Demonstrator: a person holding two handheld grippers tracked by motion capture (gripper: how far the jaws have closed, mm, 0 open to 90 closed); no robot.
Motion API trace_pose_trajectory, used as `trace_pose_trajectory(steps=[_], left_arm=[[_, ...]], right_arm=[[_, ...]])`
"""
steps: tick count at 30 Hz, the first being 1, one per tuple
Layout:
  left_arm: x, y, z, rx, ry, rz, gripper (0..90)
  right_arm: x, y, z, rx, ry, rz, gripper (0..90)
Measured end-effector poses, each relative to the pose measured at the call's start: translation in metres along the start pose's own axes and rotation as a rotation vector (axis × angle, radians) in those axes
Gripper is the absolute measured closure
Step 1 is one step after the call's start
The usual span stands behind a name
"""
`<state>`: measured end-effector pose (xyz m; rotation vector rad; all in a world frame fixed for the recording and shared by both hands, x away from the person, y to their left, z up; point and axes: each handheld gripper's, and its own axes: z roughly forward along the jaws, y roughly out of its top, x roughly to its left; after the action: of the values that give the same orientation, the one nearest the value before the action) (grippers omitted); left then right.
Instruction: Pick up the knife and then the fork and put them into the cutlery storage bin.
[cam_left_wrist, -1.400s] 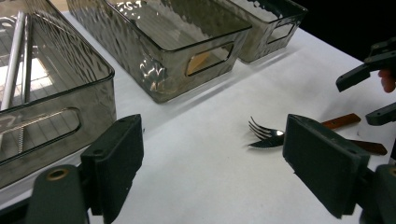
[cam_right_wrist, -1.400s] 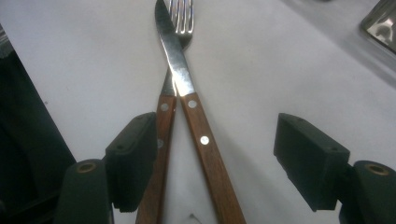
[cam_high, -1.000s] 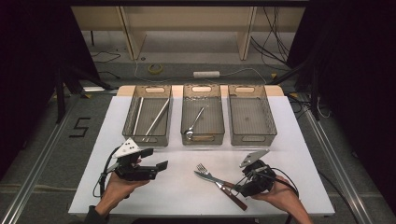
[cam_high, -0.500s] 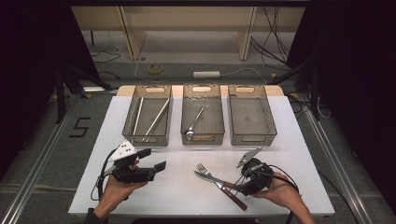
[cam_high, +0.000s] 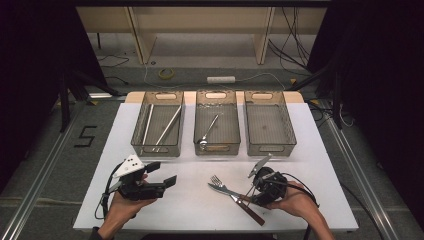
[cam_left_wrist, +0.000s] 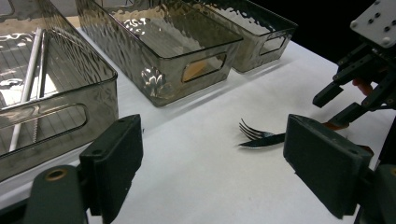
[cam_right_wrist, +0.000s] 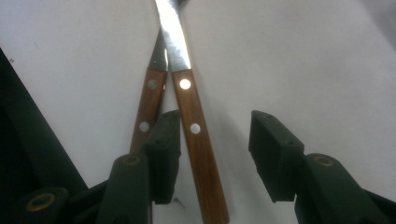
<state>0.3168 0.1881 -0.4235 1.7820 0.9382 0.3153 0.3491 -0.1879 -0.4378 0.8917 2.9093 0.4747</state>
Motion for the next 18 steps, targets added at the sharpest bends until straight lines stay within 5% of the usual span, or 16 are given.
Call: trace_pose_trajectory(steps=[18], left_arm=[[-0.003,-0.002,-0.007,-0.013,0.005,0.012,19.6]], right_arm=[[0.008,0.015,0.021,0.097,0.002,-0.056,68.1]])
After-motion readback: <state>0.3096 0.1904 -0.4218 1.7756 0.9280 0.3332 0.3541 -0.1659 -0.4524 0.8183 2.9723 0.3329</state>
